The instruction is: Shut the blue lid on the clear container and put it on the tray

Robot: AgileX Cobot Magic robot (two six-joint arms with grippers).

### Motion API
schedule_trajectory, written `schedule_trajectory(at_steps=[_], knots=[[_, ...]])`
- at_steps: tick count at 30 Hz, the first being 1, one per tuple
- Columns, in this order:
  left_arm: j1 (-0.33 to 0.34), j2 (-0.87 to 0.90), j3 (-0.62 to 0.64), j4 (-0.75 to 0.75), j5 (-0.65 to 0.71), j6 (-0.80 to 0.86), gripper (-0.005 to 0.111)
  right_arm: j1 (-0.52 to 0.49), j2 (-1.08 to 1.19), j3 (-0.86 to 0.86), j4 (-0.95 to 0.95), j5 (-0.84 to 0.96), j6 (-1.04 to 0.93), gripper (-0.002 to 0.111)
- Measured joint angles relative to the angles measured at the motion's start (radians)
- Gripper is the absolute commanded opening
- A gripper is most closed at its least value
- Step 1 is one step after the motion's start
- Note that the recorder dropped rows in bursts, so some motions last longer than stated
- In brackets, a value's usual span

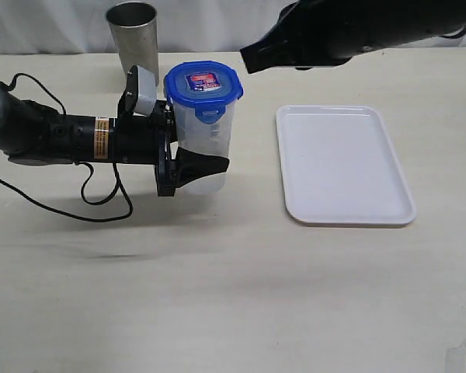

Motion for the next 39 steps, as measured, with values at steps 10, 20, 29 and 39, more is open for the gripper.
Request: schedule_trajectory(at_steps=[10,20,29,39], knots=[[0.000,0.000,0.000,0.000,0.000,0.000,0.000,0.000,-0.450,0.454,-0.009,-0.471,-0.003,0.004],[0.000,0.000,0.000,0.000,-0.002,0.000,0.000,0.000,-0.841,0.766,-0.009,-0.656,-0.003,0.004],[0.000,0.000,0.000,0.000,-0.002,0.000,0.000,0.000,-0.996,0.894,-0.009,-0.685,-0.003,0.004],[0.000,0.000,0.000,0.000,-0.002,0.000,0.000,0.000,-1.050,0.956,-0.009,-0.717,-0.001,0.004]])
